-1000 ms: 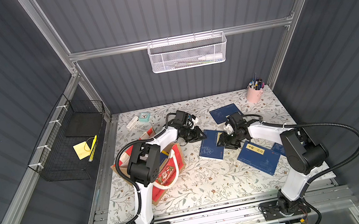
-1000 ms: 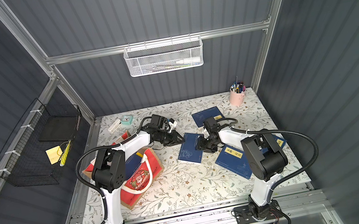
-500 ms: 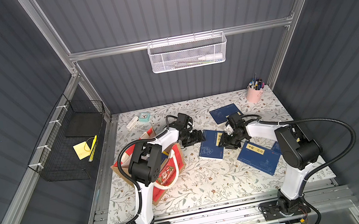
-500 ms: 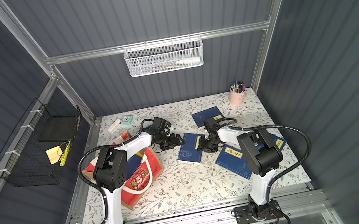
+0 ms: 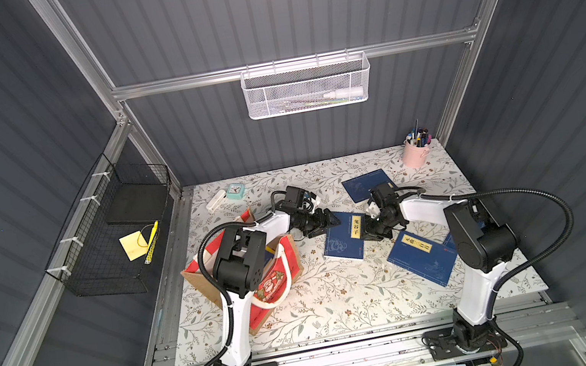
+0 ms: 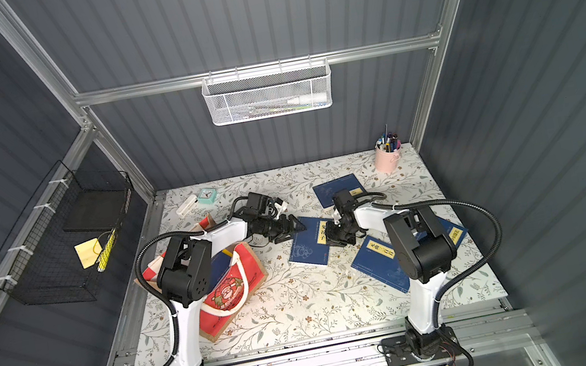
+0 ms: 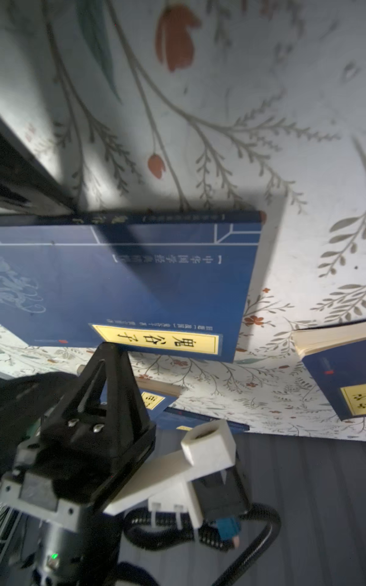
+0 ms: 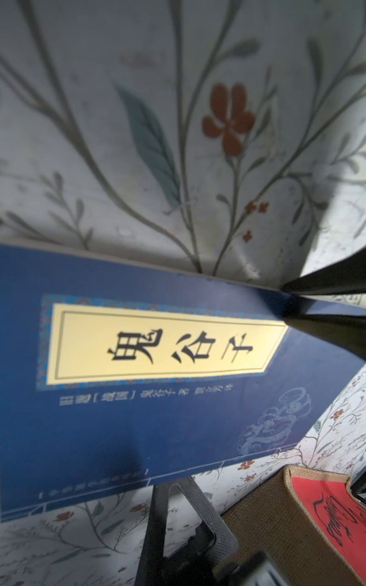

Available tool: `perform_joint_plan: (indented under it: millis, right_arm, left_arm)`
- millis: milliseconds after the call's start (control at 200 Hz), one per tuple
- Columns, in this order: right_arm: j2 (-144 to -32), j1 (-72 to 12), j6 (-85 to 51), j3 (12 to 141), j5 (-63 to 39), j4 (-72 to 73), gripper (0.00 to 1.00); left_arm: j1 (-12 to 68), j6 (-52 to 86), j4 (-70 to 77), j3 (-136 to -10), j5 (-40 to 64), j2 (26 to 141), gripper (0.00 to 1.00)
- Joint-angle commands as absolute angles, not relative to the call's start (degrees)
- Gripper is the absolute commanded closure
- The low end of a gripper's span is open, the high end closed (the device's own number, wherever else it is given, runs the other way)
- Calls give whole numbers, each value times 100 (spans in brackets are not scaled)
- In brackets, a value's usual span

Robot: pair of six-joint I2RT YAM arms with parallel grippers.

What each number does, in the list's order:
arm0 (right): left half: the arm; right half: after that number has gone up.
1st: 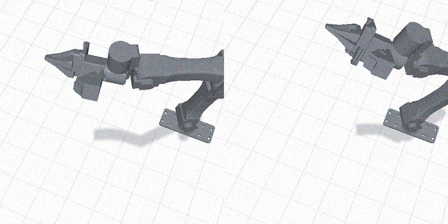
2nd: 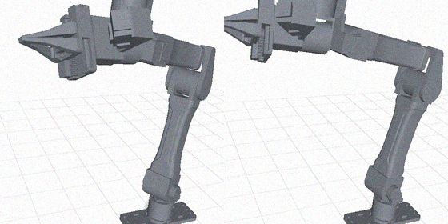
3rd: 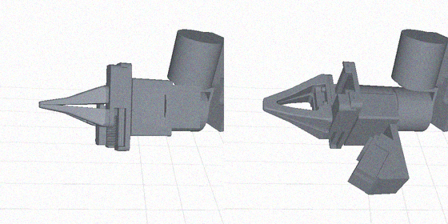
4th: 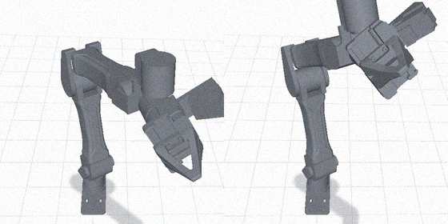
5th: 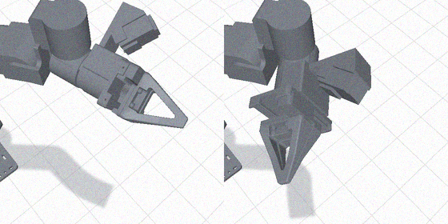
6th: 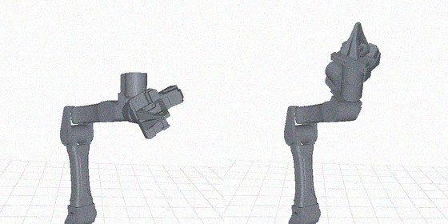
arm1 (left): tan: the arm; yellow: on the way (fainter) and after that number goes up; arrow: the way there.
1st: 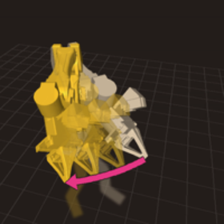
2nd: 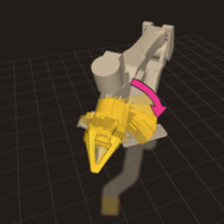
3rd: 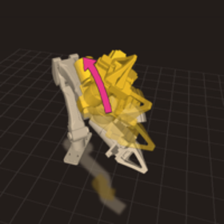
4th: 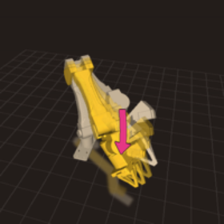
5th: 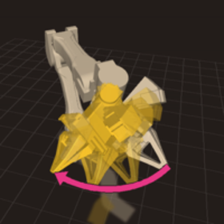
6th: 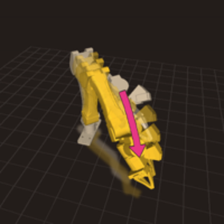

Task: Put the books into the canvas bag
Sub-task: Pick up the book from the center of the board.

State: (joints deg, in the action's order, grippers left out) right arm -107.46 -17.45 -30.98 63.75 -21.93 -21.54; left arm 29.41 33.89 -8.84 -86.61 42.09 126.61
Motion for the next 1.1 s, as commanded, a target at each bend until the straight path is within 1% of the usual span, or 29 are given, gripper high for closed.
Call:
perform_joint_plan:
  millis: [0,100,190,275,355,585,725,840,946,1091]
  right_arm:
    - [-10968,-1750,-3128,6228,-2342,-1998,85]
    - [-10934,-1732,-3167,6172,-2372,-1967,84]
    - [-10900,-1731,-3197,6144,-2382,-1957,80]
    - [-10876,-1730,-3210,6119,-2341,-1974,75]
    - [-10870,-1731,-3209,6099,-2329,-1976,74]
    - [-10916,-1731,-3252,6115,-2411,-1949,75]
    - [-10861,-1731,-3229,6116,-2382,-1974,75]
    - [-10863,-1723,-3248,6089,-2447,-1935,73]
    - [-10861,-1715,-3272,6047,-2452,-1918,69]
    - [-10834,-1697,-3249,6029,-2454,-1920,69]
  left_arm:
    - [3157,4062,31,-8433,5575,12567,25]
    - [3163,3908,-281,-8577,5443,12507,30]
    - [3159,3740,-581,-8648,5217,12550,34]
    - [3175,3832,-466,-8539,5082,12569,39]
    - [3239,3933,-232,-8380,4944,12555,42]
    - [3436,3907,-41,-8228,4597,12629,43]
    - [3435,3933,184,-8175,4651,12638,45]
    - [3432,4195,690,-8161,5009,12755,46]
    - [3437,4176,646,-8258,5102,12796,52]
    - [3436,4123,576,-8342,5409,12765,59]
